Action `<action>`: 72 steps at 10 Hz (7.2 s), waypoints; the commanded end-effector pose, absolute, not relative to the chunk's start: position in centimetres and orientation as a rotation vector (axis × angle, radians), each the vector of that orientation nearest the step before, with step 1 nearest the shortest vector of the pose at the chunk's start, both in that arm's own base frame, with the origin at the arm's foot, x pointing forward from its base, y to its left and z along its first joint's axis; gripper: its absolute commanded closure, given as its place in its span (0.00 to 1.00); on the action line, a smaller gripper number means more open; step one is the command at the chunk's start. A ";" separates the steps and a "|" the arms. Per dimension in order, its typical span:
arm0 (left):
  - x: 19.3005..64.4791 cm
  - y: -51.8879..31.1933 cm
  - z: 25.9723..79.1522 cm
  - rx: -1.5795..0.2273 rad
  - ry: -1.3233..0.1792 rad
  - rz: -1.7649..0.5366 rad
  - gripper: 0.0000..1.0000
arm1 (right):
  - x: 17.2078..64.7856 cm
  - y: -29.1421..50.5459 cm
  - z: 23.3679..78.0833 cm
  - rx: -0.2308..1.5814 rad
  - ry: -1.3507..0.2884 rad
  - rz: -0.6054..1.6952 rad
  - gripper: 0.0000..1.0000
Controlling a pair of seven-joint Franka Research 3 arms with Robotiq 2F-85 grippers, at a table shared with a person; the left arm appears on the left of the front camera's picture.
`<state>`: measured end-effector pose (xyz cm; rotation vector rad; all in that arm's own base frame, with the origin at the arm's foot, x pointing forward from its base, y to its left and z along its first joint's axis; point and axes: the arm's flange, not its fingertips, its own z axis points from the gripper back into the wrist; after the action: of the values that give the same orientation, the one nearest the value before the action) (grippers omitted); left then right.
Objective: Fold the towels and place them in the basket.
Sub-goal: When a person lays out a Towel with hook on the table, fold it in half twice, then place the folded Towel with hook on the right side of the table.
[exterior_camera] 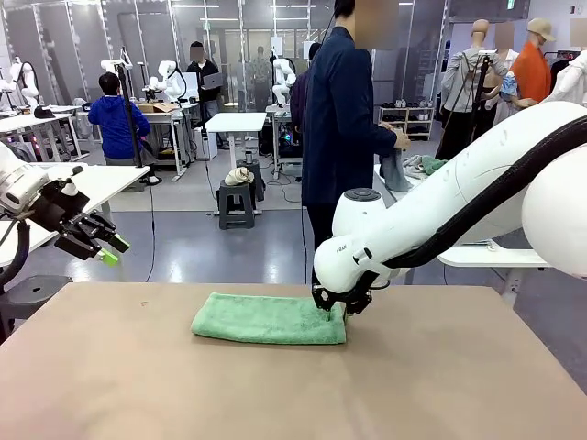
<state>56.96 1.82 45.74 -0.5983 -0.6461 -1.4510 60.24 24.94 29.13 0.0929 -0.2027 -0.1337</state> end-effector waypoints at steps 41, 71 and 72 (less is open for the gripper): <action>56.9 1.8 46.0 -0.587 -0.645 -1.450 0.36 | 60.5 48.0 34.6 0.016 -0.235 -0.017 0.55; 56.9 1.8 46.0 -0.587 -0.645 -1.450 0.36 | 56.4 33.2 38.9 0.178 -0.133 0.010 0.15; 56.9 1.8 46.0 -0.587 -0.645 -1.450 0.36 | 56.7 33.0 37.9 0.176 -0.129 -0.005 0.15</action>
<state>56.96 1.85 45.76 -0.5975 -0.6463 -1.4507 56.97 33.34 39.01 0.1878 -0.1051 0.0413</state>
